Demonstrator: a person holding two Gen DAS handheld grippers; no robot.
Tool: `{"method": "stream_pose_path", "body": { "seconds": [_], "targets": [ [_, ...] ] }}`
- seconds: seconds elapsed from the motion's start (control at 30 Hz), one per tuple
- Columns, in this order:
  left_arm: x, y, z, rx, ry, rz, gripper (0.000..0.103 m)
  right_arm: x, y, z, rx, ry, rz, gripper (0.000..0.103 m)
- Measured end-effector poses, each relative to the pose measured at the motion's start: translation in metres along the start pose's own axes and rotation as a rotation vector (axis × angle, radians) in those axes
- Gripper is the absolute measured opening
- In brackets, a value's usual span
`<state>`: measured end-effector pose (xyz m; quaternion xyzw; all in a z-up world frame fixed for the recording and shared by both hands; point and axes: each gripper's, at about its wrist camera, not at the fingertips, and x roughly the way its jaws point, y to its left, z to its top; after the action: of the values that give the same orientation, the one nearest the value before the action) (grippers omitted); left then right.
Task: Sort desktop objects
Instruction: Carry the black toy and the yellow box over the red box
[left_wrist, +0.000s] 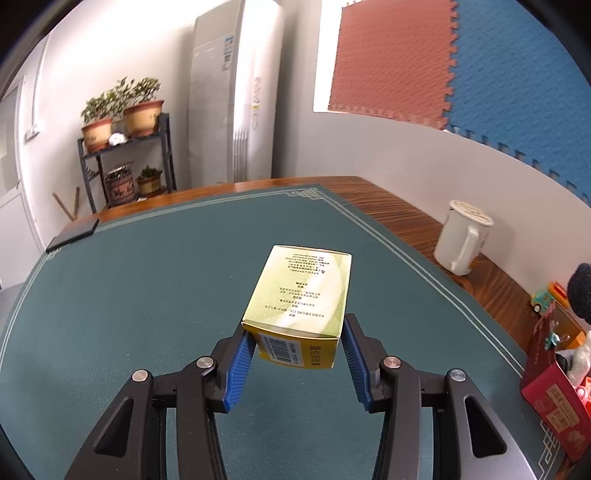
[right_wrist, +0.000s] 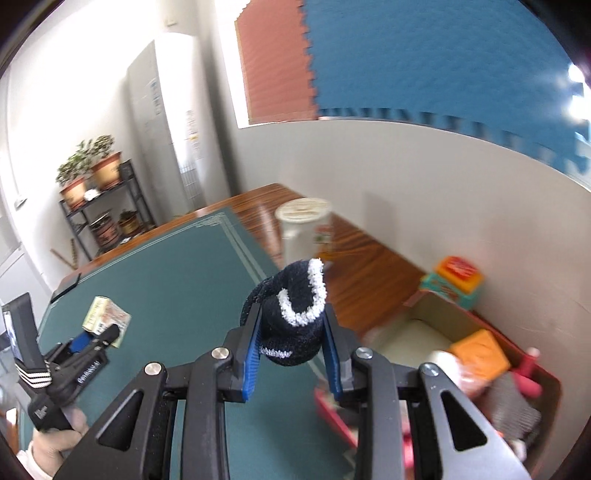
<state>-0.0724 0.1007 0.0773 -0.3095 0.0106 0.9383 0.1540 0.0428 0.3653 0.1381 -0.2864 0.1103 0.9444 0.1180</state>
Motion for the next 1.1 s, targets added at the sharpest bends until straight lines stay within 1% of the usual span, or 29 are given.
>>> {"method": "stream_pose_path", "body": {
  "seconds": [0.23, 0.43, 0.8, 0.9, 1.1],
  "targets": [
    [-0.018, -0.028, -0.004, 0.068, -0.030, -0.041, 0.049, -0.038, -0.054, -0.015, 0.048, -0.031, -0.081, 0.033],
    [-0.036, -0.061, -0.015, 0.144, -0.046, -0.079, 0.049, -0.059, -0.100, -0.030, 0.120, -0.044, -0.123, 0.033],
    [-0.065, -0.126, -0.017, 0.244, -0.072, -0.136, 0.049, -0.070, -0.141, -0.053, 0.170, -0.053, -0.138, 0.033],
    [-0.067, -0.146, -0.018, 0.264, -0.060, -0.161, 0.049, -0.070, -0.156, -0.057, 0.192, -0.052, -0.136, 0.033],
    [-0.063, -0.189, -0.020, 0.284, -0.001, -0.263, 0.049, -0.076, -0.187, -0.066, 0.241, -0.051, -0.137, 0.033]
  ]
}}
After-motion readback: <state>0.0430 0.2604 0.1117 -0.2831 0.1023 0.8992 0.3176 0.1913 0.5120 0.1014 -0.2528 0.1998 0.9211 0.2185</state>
